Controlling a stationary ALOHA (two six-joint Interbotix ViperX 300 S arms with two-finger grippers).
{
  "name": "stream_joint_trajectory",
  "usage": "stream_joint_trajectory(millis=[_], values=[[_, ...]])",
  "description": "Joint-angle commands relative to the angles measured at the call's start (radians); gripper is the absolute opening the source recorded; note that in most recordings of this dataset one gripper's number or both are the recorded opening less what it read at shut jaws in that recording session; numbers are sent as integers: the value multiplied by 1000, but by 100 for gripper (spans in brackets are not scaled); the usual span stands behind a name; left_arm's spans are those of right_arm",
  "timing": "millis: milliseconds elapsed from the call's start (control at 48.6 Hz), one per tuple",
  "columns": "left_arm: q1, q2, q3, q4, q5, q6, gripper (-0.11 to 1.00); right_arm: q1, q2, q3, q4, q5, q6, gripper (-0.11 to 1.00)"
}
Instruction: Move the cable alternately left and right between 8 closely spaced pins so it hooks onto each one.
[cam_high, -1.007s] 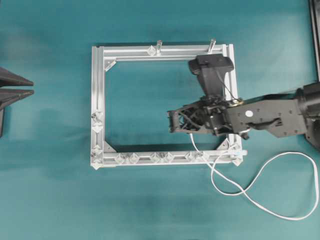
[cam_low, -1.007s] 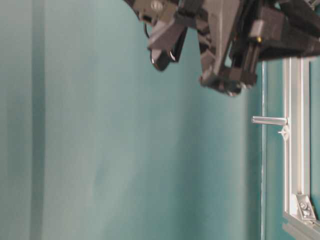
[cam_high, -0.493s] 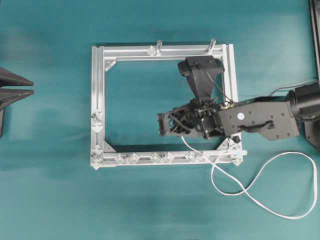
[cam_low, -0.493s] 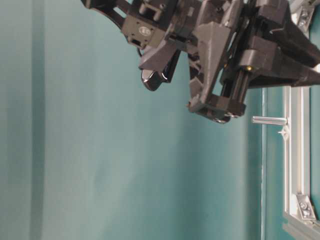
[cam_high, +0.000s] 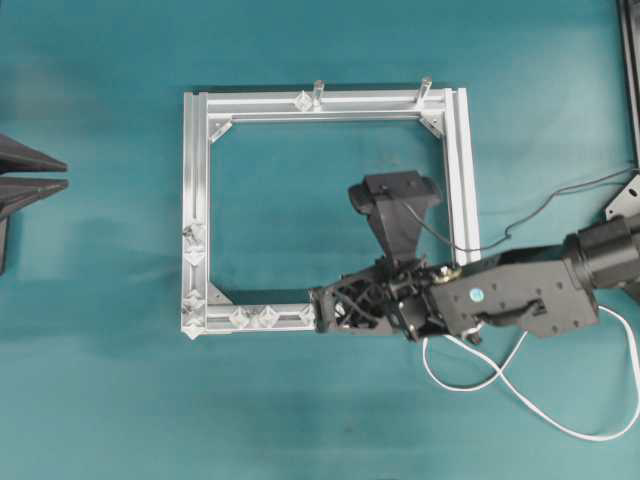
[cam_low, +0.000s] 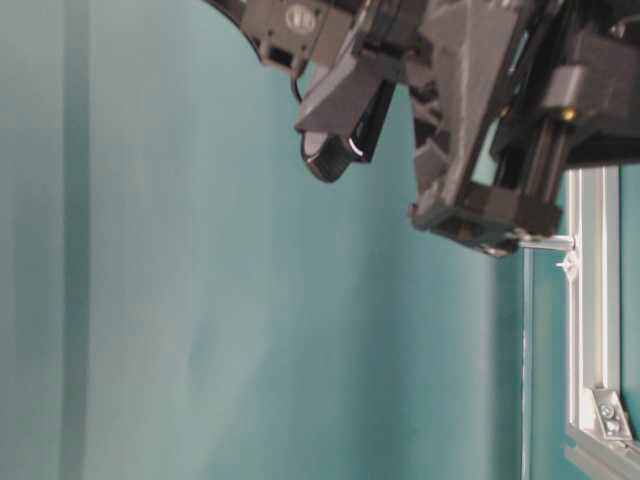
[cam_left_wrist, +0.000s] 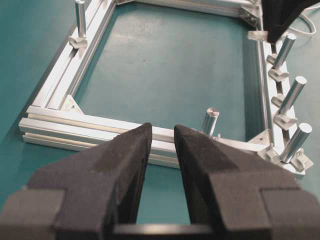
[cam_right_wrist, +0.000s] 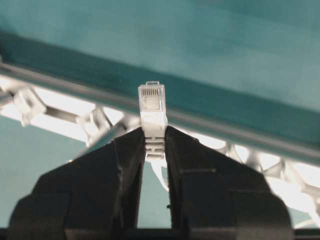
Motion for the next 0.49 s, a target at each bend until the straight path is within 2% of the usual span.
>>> stream_joint_trajectory(millis=[0,473], values=[[2,15,-9,3,-8,-9,31,21,-15,-18,0,18,14,15],[2,15,-9,3,-8,-8,31,46,-15,-25,0,43,29,15]])
